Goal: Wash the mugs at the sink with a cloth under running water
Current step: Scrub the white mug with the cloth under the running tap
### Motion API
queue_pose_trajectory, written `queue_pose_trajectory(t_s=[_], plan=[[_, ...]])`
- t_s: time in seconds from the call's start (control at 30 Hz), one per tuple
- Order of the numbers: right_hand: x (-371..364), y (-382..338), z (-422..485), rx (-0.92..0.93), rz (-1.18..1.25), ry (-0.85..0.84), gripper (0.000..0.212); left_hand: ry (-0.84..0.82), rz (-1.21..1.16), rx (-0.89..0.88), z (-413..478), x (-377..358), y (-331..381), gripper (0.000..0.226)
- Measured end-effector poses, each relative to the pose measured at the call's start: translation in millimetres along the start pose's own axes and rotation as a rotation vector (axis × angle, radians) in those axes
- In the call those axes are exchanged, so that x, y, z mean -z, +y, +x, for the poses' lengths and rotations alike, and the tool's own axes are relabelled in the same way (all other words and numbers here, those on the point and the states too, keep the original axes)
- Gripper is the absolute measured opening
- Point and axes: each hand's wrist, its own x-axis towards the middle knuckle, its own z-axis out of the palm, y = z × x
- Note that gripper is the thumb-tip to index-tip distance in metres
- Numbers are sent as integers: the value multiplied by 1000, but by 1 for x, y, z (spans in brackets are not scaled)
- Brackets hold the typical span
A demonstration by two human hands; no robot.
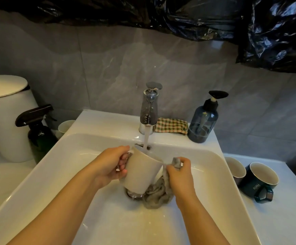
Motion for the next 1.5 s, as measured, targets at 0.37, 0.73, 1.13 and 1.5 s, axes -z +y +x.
queue_pose_trajectory(t_s=[0.37,0.73,1.13,1.5], plan=[[-4,31,0,270,-1250,-231,66,-9,-159,-100,-9,-2,-22,41],[10,8,0,-7,-72,2,24,-45,186,-333,-16,-8,-13,57],[12,11,3,-94,265,1,19,-56,-270,-66,-19,-17,-15,56],[8,16,5,-101,214,-63,6,104,-816,377,-17,-11,-9,43]])
